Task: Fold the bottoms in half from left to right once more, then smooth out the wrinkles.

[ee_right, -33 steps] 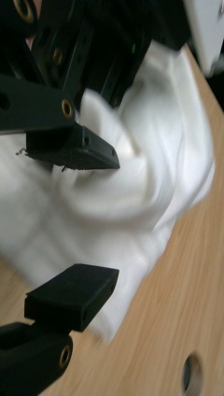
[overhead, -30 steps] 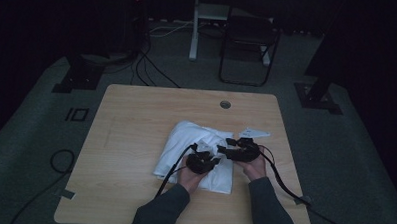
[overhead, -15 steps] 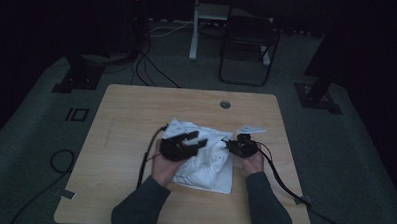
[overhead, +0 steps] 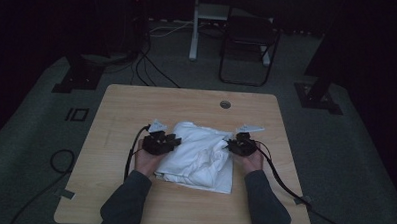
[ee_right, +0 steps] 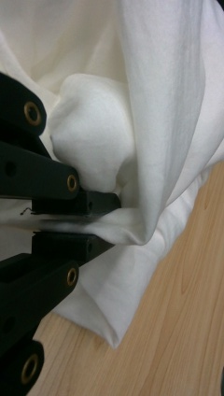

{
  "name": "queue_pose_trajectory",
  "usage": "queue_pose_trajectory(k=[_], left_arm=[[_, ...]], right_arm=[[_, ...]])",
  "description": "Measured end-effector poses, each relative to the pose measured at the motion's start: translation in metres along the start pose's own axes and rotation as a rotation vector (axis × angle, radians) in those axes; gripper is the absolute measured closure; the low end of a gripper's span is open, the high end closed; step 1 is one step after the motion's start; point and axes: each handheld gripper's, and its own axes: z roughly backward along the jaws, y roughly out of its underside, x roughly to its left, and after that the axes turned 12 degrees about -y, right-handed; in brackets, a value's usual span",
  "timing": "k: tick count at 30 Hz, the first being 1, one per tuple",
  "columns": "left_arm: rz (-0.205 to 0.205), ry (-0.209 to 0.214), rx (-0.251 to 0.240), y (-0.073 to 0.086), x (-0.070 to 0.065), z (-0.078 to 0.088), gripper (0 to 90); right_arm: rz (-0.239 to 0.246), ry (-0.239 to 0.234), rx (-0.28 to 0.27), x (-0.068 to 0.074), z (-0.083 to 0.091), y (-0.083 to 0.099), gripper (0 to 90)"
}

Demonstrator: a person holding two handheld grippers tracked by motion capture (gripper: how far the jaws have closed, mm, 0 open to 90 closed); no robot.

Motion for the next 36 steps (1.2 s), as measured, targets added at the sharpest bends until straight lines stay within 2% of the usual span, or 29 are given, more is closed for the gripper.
queue_pose_trajectory(k=[3, 4, 6, 7, 10, 14, 19, 23, 26, 29, 31, 34, 36], left_arm=[[-0.048, -0.024, 0.030, 0.005, -0.013, -0.009, 66.3], [-0.042, -0.021, 0.041, 0.006, -0.014, -0.012, 66.6], [-0.006, -0.003, 0.054, 0.011, -0.016, -0.018, 68.3], [-0.007, -0.007, 0.051, 0.015, -0.018, -0.020, 69.0], [-0.059, -0.059, 0.041, 0.020, -0.027, -0.023, 70.5], [-0.082, -0.098, 0.048, 0.020, -0.032, -0.024, 71.0], [-0.070, -0.115, 0.034, 0.023, -0.034, -0.023, 71.3], [-0.066, -0.156, 0.030, 0.024, -0.038, -0.024, 71.7], [-0.057, -0.185, 0.027, 0.024, -0.042, -0.024, 72.0], [-0.046, -0.203, 0.033, 0.022, -0.044, -0.026, 72.2], [-0.043, -0.219, 0.027, 0.021, -0.045, -0.028, 72.4], [-0.044, -0.240, 0.014, 0.020, -0.048, -0.032, 72.3], [-0.039, -0.243, 0.011, 0.018, -0.049, -0.034, 72.3]], right_arm=[[0.002, 0.018, 0.016, 0.000, 0.001, 0.000, 80.8], [0.003, 0.023, 0.020, 0.000, 0.001, 0.000, 80.0], [0.009, 0.034, 0.024, 0.000, 0.002, 0.000, 78.3], [0.011, 0.038, 0.026, 0.000, 0.002, 0.000, 77.3], [-0.002, 0.062, 0.025, 0.000, 0.004, -0.001, 66.9], [0.023, 0.100, 0.014, 0.006, 0.015, -0.003, 57.2], [0.064, 0.131, -0.023, 0.017, 0.034, -0.007, 52.9], [0.087, 0.123, -0.055, 0.026, 0.045, -0.006, 51.6], [0.106, 0.101, -0.075, 0.032, 0.050, -0.006, 53.5], [0.105, 0.081, -0.095, 0.035, 0.054, -0.006, 57.0], [0.106, 0.061, -0.096, 0.037, 0.053, -0.005, 56.6], [0.115, 0.059, -0.082, 0.036, 0.045, -0.006, 54.0], [0.100, 0.051, -0.080, 0.034, 0.037, -0.007, 51.6]])
